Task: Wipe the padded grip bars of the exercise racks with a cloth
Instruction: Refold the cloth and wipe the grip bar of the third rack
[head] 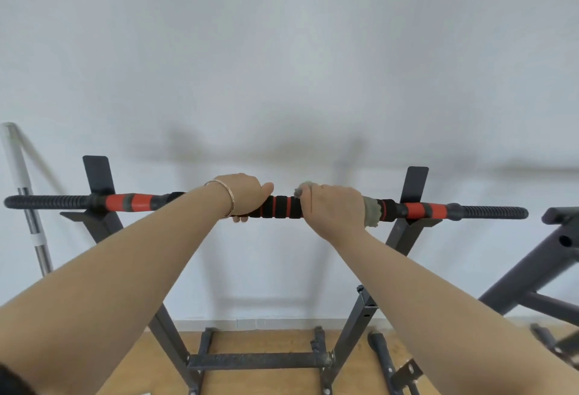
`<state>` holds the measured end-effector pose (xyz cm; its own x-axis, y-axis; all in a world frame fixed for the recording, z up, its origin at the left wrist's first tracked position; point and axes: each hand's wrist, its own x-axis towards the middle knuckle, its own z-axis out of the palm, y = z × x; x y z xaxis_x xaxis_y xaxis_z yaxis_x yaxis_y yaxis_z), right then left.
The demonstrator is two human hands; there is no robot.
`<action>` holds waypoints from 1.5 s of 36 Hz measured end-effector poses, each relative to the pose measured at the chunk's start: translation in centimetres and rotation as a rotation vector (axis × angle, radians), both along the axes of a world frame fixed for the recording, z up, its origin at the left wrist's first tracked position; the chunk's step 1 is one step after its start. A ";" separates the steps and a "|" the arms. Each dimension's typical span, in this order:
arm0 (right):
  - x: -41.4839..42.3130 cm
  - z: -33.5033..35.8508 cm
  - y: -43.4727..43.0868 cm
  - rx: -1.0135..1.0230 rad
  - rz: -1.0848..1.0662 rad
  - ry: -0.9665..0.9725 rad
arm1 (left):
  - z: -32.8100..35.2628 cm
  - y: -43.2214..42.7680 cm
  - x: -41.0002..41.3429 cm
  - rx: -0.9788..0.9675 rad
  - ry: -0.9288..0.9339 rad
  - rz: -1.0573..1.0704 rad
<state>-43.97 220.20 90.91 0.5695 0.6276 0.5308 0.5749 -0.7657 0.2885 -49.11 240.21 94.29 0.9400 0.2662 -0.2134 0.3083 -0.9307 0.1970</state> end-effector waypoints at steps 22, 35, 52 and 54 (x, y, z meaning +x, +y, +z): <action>0.5 1.6 0.0 -0.245 0.037 0.219 | -3.2 -1.3 -3.1 0.602 -0.364 -0.197; -0.2 -0.7 -0.1 0.044 0.168 -0.078 | -2.3 -1.1 -3.2 0.616 -0.247 -0.245; 0.9 2.4 2.5 -0.242 0.029 0.417 | 0.0 0.9 -2.2 0.121 0.002 -0.081; -0.5 0.9 1.7 -0.210 0.039 0.148 | 0.8 1.6 -1.9 -0.174 0.150 0.017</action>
